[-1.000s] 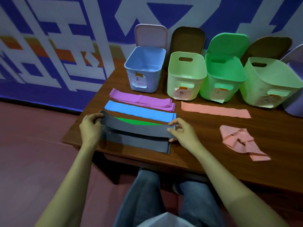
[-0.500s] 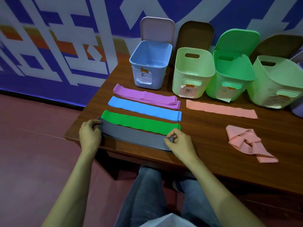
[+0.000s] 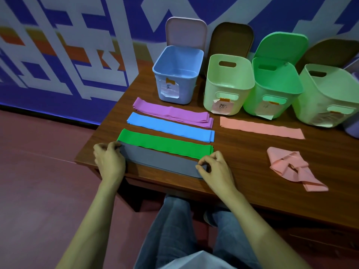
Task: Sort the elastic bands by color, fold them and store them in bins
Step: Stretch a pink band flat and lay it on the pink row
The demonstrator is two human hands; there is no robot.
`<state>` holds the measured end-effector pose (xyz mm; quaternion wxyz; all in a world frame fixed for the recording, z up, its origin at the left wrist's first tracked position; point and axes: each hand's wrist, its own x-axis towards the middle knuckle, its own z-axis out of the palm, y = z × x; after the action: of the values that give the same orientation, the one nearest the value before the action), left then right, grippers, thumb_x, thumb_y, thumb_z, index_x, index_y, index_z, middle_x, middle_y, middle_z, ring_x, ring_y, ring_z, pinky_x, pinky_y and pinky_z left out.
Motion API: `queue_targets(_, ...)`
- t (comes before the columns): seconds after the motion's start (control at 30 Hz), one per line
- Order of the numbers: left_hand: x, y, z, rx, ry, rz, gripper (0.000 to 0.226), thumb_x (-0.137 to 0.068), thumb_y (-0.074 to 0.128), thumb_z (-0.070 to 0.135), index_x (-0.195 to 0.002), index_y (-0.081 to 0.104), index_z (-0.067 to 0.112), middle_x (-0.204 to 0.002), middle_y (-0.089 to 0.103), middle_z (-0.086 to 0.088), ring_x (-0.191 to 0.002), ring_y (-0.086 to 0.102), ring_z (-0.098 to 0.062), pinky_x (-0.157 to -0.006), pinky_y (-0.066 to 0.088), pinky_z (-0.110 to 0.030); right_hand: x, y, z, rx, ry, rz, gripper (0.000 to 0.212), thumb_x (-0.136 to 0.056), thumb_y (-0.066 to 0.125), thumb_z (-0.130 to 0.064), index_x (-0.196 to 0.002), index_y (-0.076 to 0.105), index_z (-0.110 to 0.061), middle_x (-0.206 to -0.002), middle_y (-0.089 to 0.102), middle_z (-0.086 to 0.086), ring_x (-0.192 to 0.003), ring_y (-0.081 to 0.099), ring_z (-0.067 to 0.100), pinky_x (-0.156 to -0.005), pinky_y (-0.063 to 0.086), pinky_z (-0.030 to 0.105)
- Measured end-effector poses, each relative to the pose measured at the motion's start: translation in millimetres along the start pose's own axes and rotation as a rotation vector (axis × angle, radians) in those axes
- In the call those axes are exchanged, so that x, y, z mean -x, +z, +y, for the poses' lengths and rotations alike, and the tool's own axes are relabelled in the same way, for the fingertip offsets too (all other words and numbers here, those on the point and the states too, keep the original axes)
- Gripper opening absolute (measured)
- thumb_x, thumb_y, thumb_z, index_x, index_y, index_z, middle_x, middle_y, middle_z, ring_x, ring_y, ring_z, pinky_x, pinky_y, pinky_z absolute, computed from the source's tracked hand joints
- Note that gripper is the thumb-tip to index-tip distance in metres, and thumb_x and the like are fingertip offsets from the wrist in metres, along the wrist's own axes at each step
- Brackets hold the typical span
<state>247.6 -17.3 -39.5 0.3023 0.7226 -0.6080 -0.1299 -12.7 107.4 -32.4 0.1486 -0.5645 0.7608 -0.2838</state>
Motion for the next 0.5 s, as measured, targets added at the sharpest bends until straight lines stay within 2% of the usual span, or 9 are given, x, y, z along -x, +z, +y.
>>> queue_targets(0.1, 3.8, 1.2, 7.7, -0.209, 0.022, 0.052, 0.027, -0.086, 0.051, 0.001, -0.108, 0.067, 0.005, -0.122, 0.042, -0.026, -0.114, 0.034, -0.043, -0.094, 0.025, -0.050, 0.3, -0.8, 1.8, 0.007, -0.028, -0.005, 0.013, -0.085, 0.065, -0.032, -0.090, 0.066, -0.020, -0.094, 0.043, -0.005, -0.091, 0.049, 0.011, -0.071, 0.043, 0.022)
queue_targets(0.23, 15.2, 6.5, 31.1, -0.251, 0.121, 0.058, 0.030, -0.081, 0.056, 0.000, -0.108, 0.068, 0.003, -0.114, 0.048, -0.026, -0.109, 0.039, -0.044, -0.088, 0.027, -0.050, -1.8, -9.7, 4.4, -0.017, -0.067, 0.015, 0.020, -0.087, 0.062, -0.033, -0.099, 0.065, -0.017, -0.100, 0.044, -0.007, -0.103, 0.045, 0.008, -0.082, 0.044, 0.023)
queue_targets(0.4, 58.3, 31.4, 101.5, -0.165, 0.393, -0.105, 0.028, -0.082, 0.063, 0.012, -0.110, 0.066, 0.009, -0.113, 0.055, -0.017, -0.107, 0.047, -0.038, -0.087, 0.033, -0.046, -6.3, -41.7, 17.6, 0.037, -0.071, 0.145, 0.019, -0.089, 0.061, -0.025, -0.105, 0.064, -0.016, -0.105, 0.048, -0.005, -0.105, 0.041, 0.009, -0.084, 0.035, 0.021)
queue_targets(0.5, 88.8, 53.3, 150.1, -0.097, 0.588, -0.214, 0.024, -0.082, 0.063, 0.015, -0.104, 0.067, 0.008, -0.106, 0.058, -0.016, -0.097, 0.053, -0.037, -0.080, 0.040, -0.044, -3.3, -66.0, 36.8, 0.103, -0.031, 0.258, 0.019, -0.087, 0.062, -0.022, -0.104, 0.065, -0.016, -0.109, 0.052, 0.001, -0.111, 0.043, 0.016, -0.092, 0.038, 0.029)
